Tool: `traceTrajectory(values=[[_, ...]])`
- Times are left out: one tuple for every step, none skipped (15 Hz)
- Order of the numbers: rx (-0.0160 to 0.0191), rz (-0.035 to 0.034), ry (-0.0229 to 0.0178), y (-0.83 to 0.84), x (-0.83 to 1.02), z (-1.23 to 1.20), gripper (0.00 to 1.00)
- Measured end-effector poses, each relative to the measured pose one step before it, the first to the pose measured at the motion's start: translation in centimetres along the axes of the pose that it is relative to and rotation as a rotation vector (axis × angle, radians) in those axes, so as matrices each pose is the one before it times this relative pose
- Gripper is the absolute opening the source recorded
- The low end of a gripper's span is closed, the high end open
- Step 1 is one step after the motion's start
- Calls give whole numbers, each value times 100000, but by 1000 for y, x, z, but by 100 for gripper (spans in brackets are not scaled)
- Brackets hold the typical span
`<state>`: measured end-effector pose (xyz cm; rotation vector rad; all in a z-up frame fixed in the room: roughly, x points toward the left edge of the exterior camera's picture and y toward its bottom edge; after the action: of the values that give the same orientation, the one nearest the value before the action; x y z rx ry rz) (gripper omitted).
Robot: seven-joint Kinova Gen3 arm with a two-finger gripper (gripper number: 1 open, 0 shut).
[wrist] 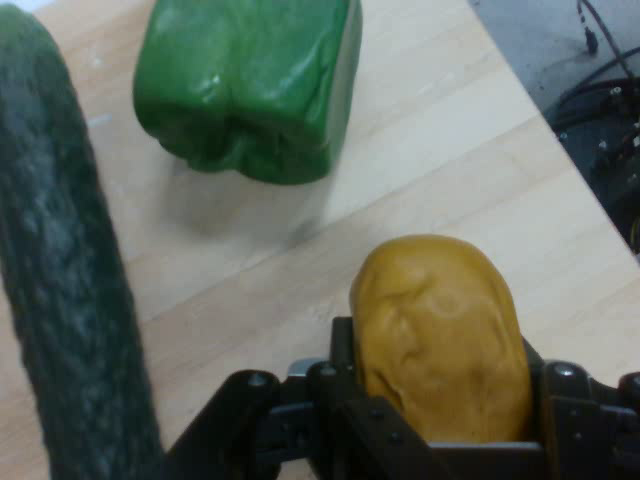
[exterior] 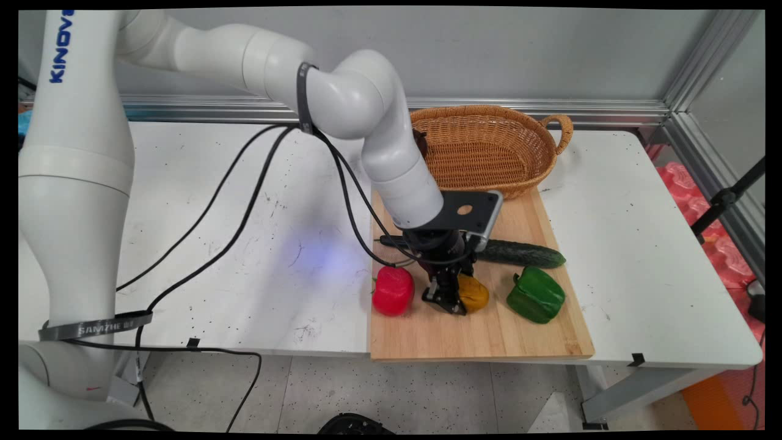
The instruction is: Place the picked object in the vegetable basket
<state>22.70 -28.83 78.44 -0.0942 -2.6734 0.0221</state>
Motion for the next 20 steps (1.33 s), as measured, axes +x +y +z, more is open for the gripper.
traceTrajectory(values=[[-304, 373, -19, -9, 124, -639, 0], [-174, 355, 141, 7, 255, -1022, 0], [8, -34, 147, 15, 261, -1038, 0], [199, -569, 137, -2, 202, -991, 0], [532, -1186, 177, -13, 215, -1203, 0], [1009, -2235, 116, -78, 160, -1302, 0], [1245, -2676, 6, -90, 54, -1152, 0], [2005, -3495, 39, -155, 2, -1421, 0], [2266, -3417, 25, -227, -88, -1250, 0], [1532, -2246, 93, -182, -57, -738, 0], [2192, -3469, 36, -344, -148, -934, 0], [1479, -2345, 44, -269, -102, -537, 0], [2638, -4215, 21, -584, -212, -806, 0], [2320, -3487, 126, -554, -187, -588, 0], [2810, -4097, 200, -715, -200, -630, 0], [2946, -4035, 286, -779, -175, -569, 0], [2506, -3420, 296, -725, -105, -388, 0], [2979, -3982, 392, -899, -102, -377, 0], [3076, -3967, 456, -974, -67, -280, 0], [3226, -3882, 494, -1043, 18, -126, 0]])
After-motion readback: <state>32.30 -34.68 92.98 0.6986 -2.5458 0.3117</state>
